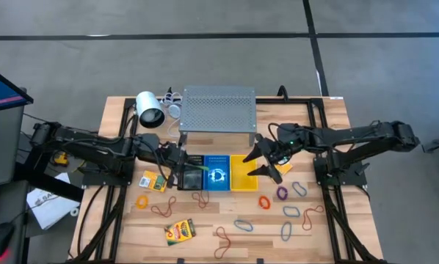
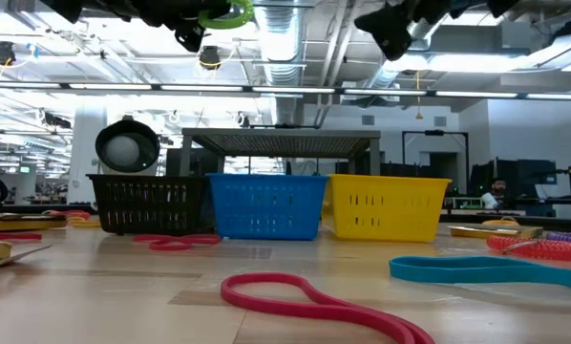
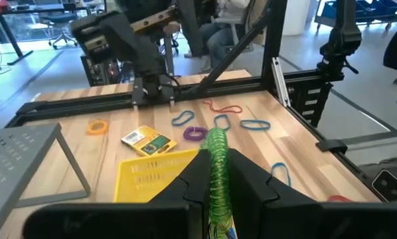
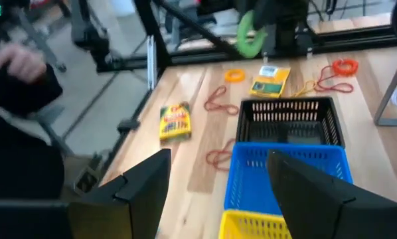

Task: Pick & Place Office Desk Supplies
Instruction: Put the green spring keychain into the black basket

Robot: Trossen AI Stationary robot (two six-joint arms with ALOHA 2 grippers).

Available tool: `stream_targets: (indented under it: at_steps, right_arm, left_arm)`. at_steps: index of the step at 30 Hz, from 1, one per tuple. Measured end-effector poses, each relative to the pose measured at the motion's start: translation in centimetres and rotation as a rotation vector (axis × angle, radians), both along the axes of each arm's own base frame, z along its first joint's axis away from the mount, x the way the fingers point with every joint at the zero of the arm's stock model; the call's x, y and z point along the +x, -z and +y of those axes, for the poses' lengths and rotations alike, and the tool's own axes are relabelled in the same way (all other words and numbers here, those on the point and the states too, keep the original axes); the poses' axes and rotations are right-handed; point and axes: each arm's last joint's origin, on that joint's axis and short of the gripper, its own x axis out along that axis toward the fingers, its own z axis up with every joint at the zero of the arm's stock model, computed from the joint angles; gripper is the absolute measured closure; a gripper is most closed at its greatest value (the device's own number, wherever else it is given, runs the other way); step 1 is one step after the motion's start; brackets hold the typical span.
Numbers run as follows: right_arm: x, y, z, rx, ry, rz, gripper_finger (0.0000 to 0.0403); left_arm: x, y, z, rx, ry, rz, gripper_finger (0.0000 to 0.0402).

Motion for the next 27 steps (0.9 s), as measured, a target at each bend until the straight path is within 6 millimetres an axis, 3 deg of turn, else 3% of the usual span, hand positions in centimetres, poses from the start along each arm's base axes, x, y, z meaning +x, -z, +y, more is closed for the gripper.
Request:
stream_targets:
  at_steps: [6, 10, 19, 27]
  right_arm:
    - [-1.9, -1.8, 0.9, -0.091, -0.063, -0.146, 0.0159]
    - [-4.2, -1.8, 0.8, -0.127, 0.003, -0.195, 0.0159]
    - [-8.7, -0.3, 0.7, -0.043, 0.067, -0.31, 0.0159]
    - [-9.7, 2.8, 1.1, -0.007, 0.042, -0.382, 0.0159]
  left_arm:
    - [-0.1, 0.1, -0.1, -0.009, 0.046, 0.016, 0.0373]
    - [-0.5, 0.2, 0.1, -0.011, 0.044, 0.008, 0.0373]
    - [-3.9, 1.5, 1.9, -0.07, -0.034, -0.13, 0.0373]
    - [-4.9, 4.8, 1.9, -0.173, -0.043, -0.127, 0.0373]
